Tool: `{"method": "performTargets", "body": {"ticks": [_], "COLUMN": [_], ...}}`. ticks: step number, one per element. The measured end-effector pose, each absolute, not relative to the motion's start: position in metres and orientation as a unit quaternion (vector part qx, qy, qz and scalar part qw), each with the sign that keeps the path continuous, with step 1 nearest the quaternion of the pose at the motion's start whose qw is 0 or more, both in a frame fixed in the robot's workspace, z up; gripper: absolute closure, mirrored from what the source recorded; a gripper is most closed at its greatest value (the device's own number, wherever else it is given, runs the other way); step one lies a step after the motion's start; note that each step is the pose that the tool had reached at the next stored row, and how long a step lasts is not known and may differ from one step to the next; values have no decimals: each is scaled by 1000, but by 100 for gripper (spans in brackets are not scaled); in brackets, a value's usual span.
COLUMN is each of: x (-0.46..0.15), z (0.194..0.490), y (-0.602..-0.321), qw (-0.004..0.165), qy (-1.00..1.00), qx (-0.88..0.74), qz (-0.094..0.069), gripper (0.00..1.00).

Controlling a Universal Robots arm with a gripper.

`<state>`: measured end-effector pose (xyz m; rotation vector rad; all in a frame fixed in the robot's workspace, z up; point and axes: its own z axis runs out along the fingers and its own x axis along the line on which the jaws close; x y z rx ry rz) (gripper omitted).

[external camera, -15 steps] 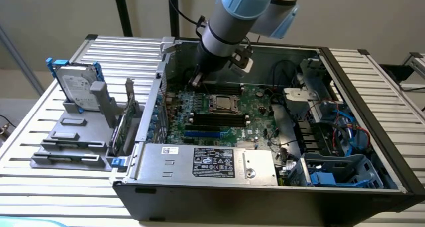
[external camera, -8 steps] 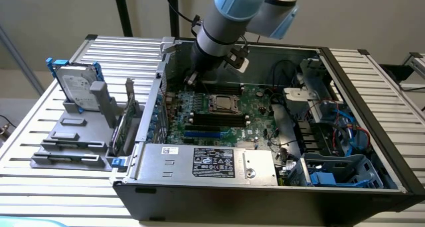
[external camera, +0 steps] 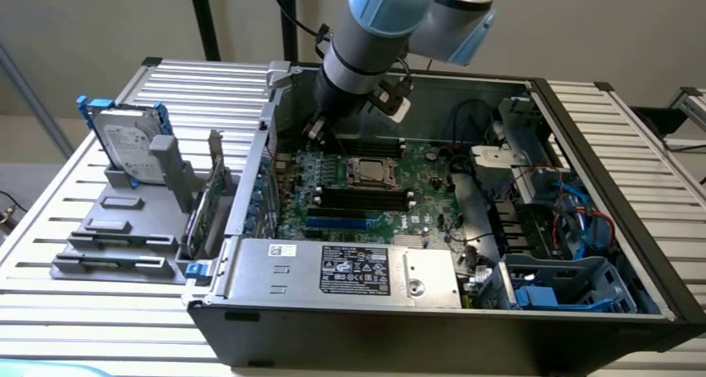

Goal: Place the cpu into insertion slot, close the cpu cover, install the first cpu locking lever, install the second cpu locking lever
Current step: 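Install the first cpu locking lever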

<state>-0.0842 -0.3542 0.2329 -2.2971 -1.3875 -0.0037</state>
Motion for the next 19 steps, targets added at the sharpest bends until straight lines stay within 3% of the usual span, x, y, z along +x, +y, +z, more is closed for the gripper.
{"method": "performTargets", "body": {"ticks": [11, 19], "x": [-84, -84], "z": [233, 233], "y": [-354, -354], "qw": [246, 250], "qy": [-472, -462], "qx": [-846, -850], "qz": [-22, -36], "gripper": [89, 89]}}
